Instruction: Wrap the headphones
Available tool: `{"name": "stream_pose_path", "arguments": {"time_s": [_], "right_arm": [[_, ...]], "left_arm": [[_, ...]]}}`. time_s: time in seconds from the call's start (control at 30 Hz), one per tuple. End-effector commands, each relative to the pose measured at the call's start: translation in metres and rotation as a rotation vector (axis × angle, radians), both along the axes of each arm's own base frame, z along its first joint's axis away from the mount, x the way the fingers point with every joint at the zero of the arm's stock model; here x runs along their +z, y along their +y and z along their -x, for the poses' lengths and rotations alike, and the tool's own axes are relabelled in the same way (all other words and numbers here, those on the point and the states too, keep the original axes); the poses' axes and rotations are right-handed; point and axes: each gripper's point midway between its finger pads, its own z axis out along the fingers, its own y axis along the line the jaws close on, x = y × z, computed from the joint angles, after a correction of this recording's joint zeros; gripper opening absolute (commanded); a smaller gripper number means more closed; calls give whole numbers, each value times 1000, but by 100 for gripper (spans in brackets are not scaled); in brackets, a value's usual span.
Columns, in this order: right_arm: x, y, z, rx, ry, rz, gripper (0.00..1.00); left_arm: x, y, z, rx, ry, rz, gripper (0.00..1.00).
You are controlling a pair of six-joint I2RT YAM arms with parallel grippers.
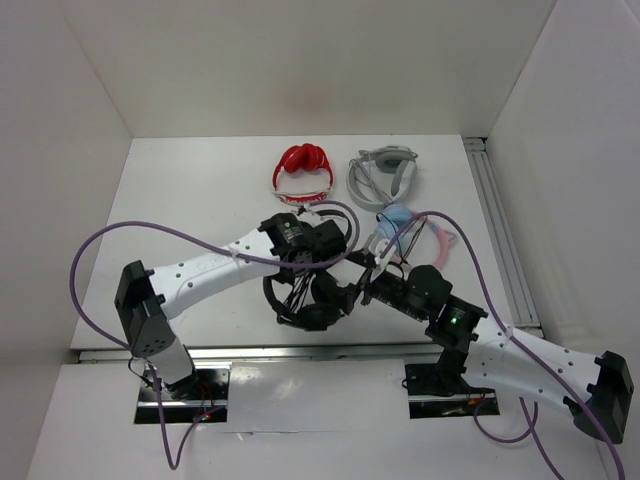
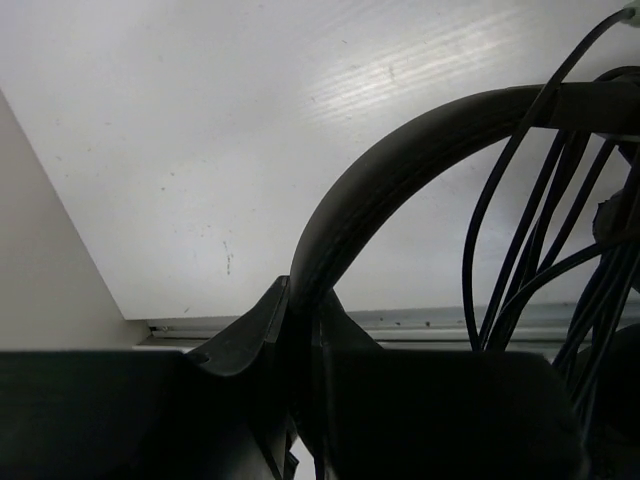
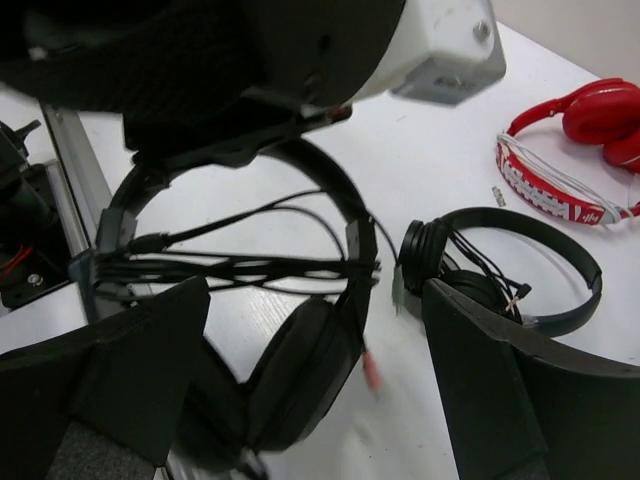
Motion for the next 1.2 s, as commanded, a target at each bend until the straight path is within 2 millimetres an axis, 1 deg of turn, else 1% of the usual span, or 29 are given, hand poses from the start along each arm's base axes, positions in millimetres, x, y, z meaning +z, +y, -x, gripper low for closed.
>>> {"name": "stream_pose_path", "arguments": {"time_s": [0.0,0.03,0.13,0.17,0.23,0.27,0.33,0.37,0.4,0.43,0.47,0.53,0.57,0.6,0.67,0.7,0.77,0.8,0.83,0.9,0.93,0.97,1.0,1.03,1.07,1.1,1.13,1.17], "right_arm": [[33,0,1,9,-81,-99,94],[36,-3,-1,-10,-86,-108,94],[42,-8,-5,-42,-91,-116,94],[39,-10,-7,-59,-83,-107,94],[39,-12,-10,-82,-82,-107,94],[39,-12,-10,-82,-82,-107,94],[39,-14,-12,-98,-82,-107,94],[39,-17,-13,-110,-82,-107,94],[39,-17,-13,-110,-82,-107,94],[39,-17,-13,-110,-82,-107,94],[39,-17,-13,-110,-82,-107,94],[39,-17,-13,-110,-82,-107,94],[39,-17,-13,-110,-82,-107,94],[44,-17,-13,-109,-80,-122,94],[45,-18,-14,-120,-76,-117,94],[45,-19,-15,-130,-68,-123,94],[40,-21,-17,-149,-48,-113,94],[45,-22,-18,-161,-45,-127,94],[45,-22,-18,-160,-36,-135,94],[39,-22,-18,-161,-24,-115,94],[39,-22,-17,-161,-17,-121,94],[39,-22,-17,-161,-17,-121,94],[37,-22,-17,-161,-12,-113,94],[41,-22,-17,-161,-17,-121,94],[41,-22,-17,-161,-17,-121,94],[41,-22,-17,-161,-17,-121,94],[41,-21,-16,-152,-17,-120,94],[39,-19,-16,-143,-12,-112,94]], "left_arm": [[14,24,-22,130,-111,-23,0],[21,27,-33,150,-130,-17,0],[43,27,-48,173,-178,34,0],[61,26,-58,195,-228,74,0],[75,31,-72,228,-240,119,0],[91,26,-76,221,-272,160,0],[100,32,-82,248,-293,182,0],[103,47,-91,294,-319,158,0],[103,56,-95,323,-322,154,0],[97,61,-100,347,-303,149,0],[89,73,-108,391,-285,133,0],[82,83,-111,424,-265,119,0],[78,86,-118,443,-266,117,0],[70,96,-122,475,-245,101,0],[70,103,-129,500,-254,119,0],[64,111,-138,513,-243,119,0],[62,122,-145,539,-237,144,0],[62,128,-149,561,-238,160,0],[53,136,-154,567,-200,197,0],[49,139,-157,556,-170,284,0],[34,137,-163,527,-116,384,0],[31,136,-164,513,-98,448,0],[33,138,-163,516,-100,508,0],[21,143,-159,520,-48,568,0],[18,146,-163,527,-51,598,0],[16,150,-160,531,-43,606,0],[15,156,-162,547,-40,633,0],[9,159,-159,549,-17,641,0]]}}
